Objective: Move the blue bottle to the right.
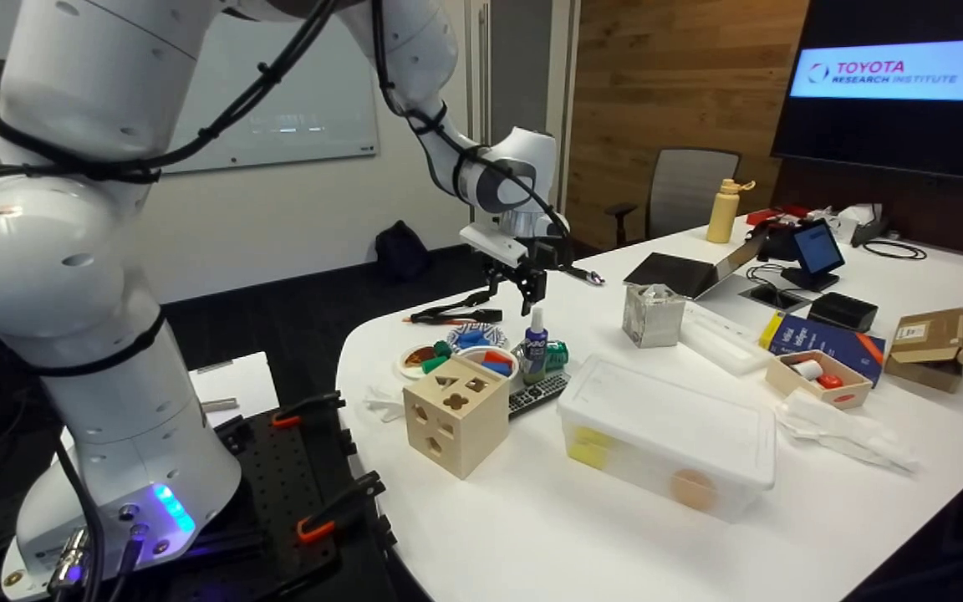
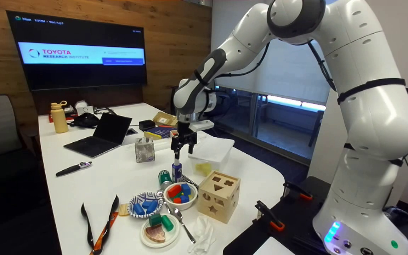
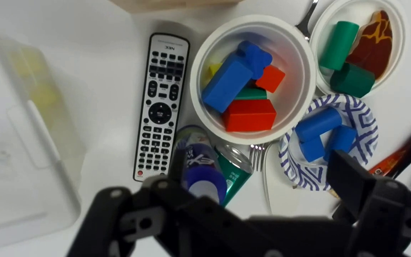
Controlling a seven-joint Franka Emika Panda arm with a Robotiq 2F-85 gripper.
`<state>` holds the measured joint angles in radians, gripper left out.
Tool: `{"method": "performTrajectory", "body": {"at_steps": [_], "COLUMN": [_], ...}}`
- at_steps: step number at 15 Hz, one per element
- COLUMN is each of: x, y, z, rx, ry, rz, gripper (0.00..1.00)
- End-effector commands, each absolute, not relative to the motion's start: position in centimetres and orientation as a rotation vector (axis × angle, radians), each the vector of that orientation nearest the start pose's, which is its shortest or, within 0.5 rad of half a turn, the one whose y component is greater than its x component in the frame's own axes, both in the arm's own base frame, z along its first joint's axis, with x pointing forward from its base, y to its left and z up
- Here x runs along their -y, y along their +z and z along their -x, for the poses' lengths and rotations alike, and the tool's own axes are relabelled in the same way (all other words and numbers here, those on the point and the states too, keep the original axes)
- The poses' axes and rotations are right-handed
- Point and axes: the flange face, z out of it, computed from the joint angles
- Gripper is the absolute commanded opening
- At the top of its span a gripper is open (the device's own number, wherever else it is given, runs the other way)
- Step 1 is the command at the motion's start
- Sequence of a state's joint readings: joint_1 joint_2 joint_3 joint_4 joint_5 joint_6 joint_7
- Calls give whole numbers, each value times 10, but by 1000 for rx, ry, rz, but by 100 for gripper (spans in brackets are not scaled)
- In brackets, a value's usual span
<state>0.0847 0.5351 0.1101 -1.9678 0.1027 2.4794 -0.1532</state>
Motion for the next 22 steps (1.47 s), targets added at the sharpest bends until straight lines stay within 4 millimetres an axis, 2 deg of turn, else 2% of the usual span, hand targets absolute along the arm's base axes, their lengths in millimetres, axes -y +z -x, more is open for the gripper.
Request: {"method": "performTrajectory", "body": {"at_steps": [1,10,15,16,17,18,22], "x": [-125,-133,-135,-133,-132,-130,-126], "y": [183,136,128,130,131,132,128], "z": [-630,-662,-672,-673,-674,-675,-676], "rx": [399,445,442,436,429,424,412], "ry": [7,14,-4,-10,-19,-21,-10], "rz": [3016,3094,3104,3108,3113,3117,3118], "gripper": [100,100,99,75,75,70,39]}}
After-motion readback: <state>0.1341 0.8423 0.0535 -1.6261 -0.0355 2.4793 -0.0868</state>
